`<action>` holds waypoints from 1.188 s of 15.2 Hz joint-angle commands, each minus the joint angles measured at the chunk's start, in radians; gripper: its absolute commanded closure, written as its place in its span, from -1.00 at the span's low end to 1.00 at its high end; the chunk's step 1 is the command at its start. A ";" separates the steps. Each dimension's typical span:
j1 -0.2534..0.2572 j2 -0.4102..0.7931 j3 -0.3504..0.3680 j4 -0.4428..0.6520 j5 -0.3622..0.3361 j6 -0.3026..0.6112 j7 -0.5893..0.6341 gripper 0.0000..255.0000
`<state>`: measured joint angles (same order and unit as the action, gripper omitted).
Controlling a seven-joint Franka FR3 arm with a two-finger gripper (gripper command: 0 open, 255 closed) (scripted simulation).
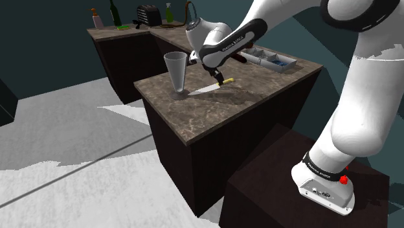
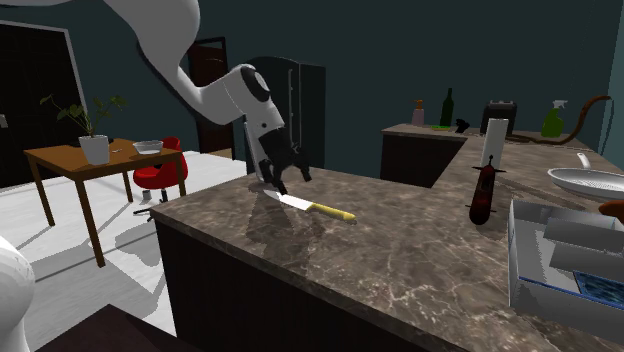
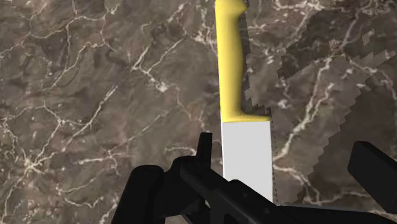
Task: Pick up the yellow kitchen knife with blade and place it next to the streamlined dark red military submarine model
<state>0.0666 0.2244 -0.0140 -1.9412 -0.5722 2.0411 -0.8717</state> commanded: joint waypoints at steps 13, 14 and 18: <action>-0.020 0.106 -0.020 0.011 -0.065 0.093 -0.025 -1.00; -0.020 0.106 -0.020 0.011 -0.065 0.093 -0.025 -1.00; -0.020 0.106 -0.020 0.011 -0.065 0.093 -0.025 1.00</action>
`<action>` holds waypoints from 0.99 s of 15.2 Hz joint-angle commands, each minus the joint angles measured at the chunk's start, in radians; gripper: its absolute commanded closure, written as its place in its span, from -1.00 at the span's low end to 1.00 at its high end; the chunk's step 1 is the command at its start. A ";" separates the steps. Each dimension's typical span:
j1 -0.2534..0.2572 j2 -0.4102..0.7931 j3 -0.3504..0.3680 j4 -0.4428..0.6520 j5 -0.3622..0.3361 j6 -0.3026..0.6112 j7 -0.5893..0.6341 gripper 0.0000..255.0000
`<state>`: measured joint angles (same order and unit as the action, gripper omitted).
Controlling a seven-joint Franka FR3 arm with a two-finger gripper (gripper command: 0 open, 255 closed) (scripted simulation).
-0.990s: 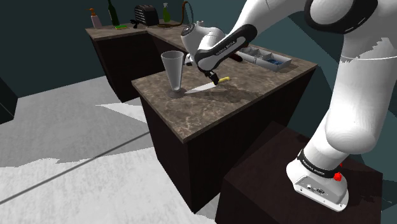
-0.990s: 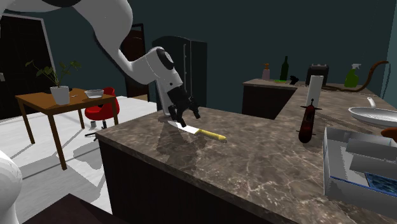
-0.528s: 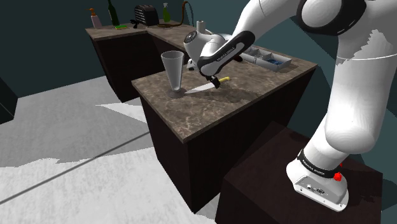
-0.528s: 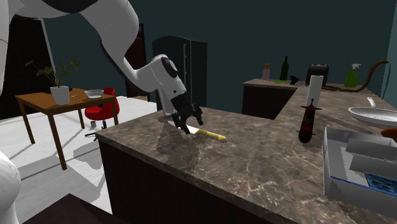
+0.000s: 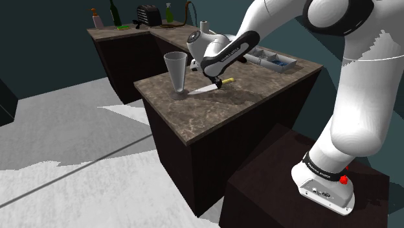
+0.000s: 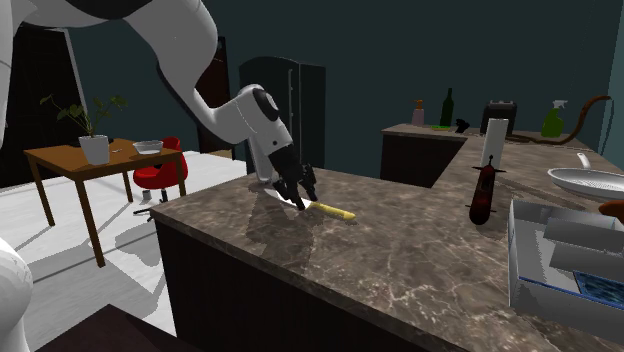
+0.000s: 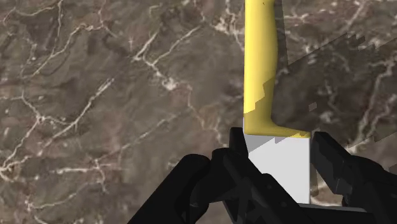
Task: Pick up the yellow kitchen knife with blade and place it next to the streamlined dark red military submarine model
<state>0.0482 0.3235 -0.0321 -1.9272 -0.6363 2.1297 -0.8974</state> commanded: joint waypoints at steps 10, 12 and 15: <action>-0.002 -0.008 0.000 0.002 0.006 -0.013 -0.012 1.00; -0.002 -0.023 0.002 0.009 0.013 -0.032 -0.025 1.00; -0.001 -0.043 0.004 0.021 0.023 -0.060 -0.043 1.00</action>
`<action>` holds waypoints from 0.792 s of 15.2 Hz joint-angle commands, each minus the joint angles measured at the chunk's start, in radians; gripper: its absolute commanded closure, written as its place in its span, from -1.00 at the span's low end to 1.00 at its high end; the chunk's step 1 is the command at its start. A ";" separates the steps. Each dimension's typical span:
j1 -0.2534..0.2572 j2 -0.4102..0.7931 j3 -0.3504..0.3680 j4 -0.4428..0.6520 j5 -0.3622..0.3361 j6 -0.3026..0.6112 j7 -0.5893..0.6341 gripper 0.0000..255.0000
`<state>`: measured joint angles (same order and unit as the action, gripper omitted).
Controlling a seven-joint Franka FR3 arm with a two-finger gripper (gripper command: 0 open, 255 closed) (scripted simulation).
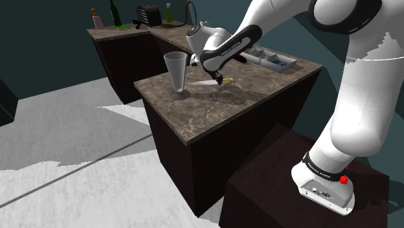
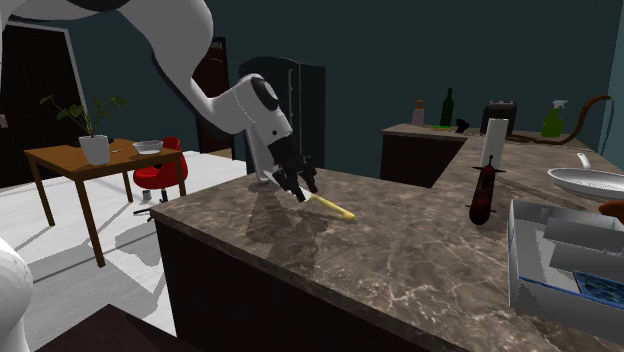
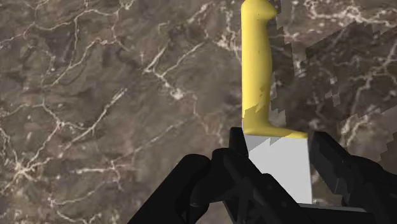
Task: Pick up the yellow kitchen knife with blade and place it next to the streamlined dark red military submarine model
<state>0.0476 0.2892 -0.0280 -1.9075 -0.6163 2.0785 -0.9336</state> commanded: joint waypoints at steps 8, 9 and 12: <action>0.001 -0.057 0.006 0.042 0.026 -0.086 -0.057 1.00; 0.002 -0.062 0.006 0.048 0.029 -0.096 -0.063 1.00; 0.003 -0.076 0.008 0.068 0.037 -0.126 -0.081 1.00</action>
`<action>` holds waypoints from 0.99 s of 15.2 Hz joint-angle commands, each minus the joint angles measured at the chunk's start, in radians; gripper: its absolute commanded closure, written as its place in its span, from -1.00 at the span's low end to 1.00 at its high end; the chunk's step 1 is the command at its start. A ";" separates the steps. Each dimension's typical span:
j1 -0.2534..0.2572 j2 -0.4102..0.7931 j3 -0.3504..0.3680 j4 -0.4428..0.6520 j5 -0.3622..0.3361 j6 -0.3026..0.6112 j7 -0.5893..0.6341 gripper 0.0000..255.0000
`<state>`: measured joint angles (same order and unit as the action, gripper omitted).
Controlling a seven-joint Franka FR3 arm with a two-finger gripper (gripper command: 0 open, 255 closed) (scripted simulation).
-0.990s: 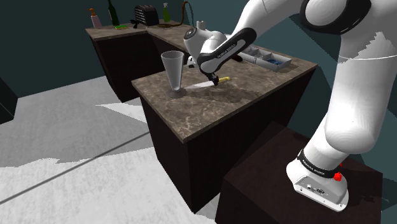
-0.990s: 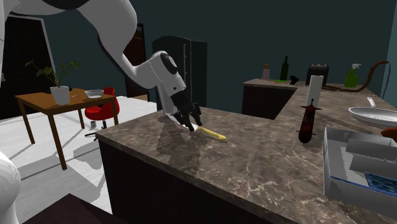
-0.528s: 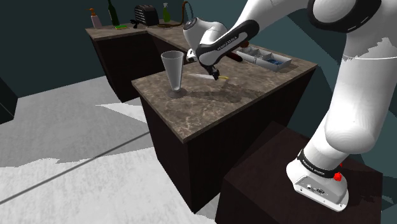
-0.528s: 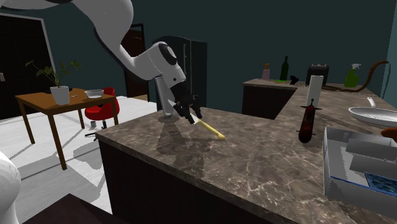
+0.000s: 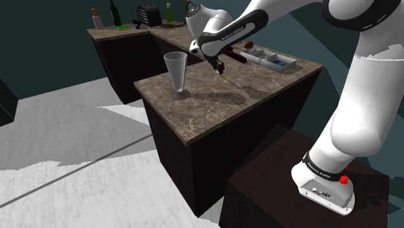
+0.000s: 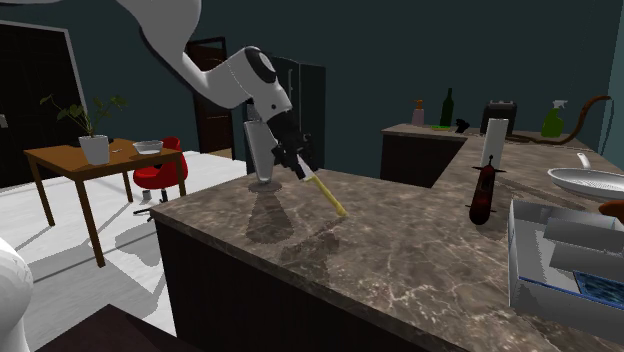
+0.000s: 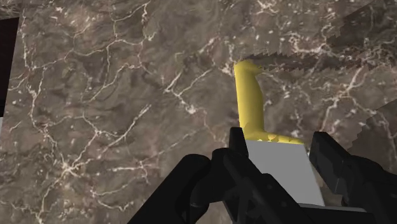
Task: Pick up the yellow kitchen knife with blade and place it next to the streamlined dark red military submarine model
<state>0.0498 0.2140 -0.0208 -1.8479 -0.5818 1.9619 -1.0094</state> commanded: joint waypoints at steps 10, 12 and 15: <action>0.005 -0.038 0.005 0.089 0.024 -0.113 -0.064 1.00; 0.006 -0.043 0.006 0.108 0.027 -0.134 -0.076 1.00; -0.021 -0.056 -0.013 0.095 0.025 -0.110 -0.115 1.00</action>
<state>0.0381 0.1700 -0.0275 -1.7397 -0.5559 1.8430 -1.1110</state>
